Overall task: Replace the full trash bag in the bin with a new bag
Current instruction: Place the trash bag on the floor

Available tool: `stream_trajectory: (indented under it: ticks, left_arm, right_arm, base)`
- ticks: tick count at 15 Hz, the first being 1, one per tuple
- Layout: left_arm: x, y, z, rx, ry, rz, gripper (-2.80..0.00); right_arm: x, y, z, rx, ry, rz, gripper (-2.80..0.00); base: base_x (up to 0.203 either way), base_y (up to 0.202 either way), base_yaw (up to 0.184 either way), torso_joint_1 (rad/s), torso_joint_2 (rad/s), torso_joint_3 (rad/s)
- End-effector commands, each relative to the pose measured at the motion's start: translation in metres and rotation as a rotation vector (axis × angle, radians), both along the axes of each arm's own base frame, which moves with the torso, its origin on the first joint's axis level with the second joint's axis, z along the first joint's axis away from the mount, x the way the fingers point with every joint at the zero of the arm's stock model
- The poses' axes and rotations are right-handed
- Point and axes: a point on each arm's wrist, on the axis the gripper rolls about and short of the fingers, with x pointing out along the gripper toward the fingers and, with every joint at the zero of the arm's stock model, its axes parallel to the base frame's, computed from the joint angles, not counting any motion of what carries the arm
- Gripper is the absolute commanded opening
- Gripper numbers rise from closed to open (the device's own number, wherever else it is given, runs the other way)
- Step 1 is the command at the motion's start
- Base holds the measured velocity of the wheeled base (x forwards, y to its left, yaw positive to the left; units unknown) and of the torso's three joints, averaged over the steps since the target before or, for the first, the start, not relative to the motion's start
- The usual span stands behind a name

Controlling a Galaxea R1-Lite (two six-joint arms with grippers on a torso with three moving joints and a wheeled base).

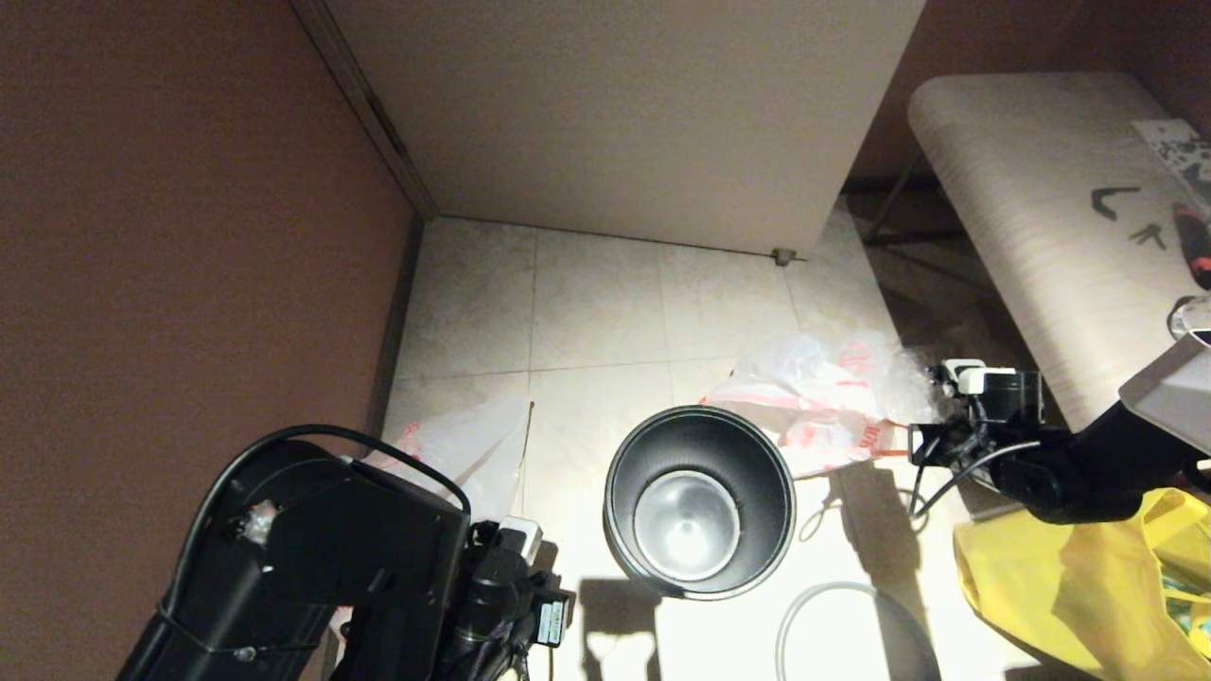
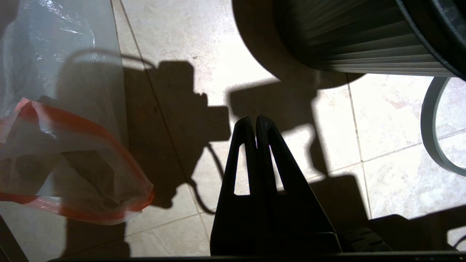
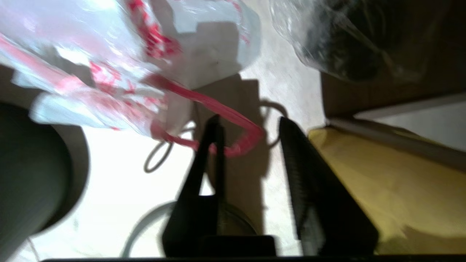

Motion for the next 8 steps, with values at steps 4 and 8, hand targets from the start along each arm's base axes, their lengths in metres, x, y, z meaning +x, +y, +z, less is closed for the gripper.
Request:
stream_trajectory:
  ticks: [4, 8]
  left_arm:
    - [0.000, 0.000, -0.007, -0.004, 0.016, -0.016, -2.80]
    - [0.000, 0.000, -0.008, -0.005, 0.021, -0.024, -2.80]
  right_arm:
    - [-0.051, 0.004, 0.041, -0.036, -0.032, 0.002, 0.00]
    - [-0.102, 0.004, 0.086, -0.022, -0.096, 0.006, 0.00]
  base:
    - [0.000, 0.000, 0.000, 0.000, 0.00, 0.000]
    - [0.000, 0.000, 0.000, 0.000, 0.00, 0.000]
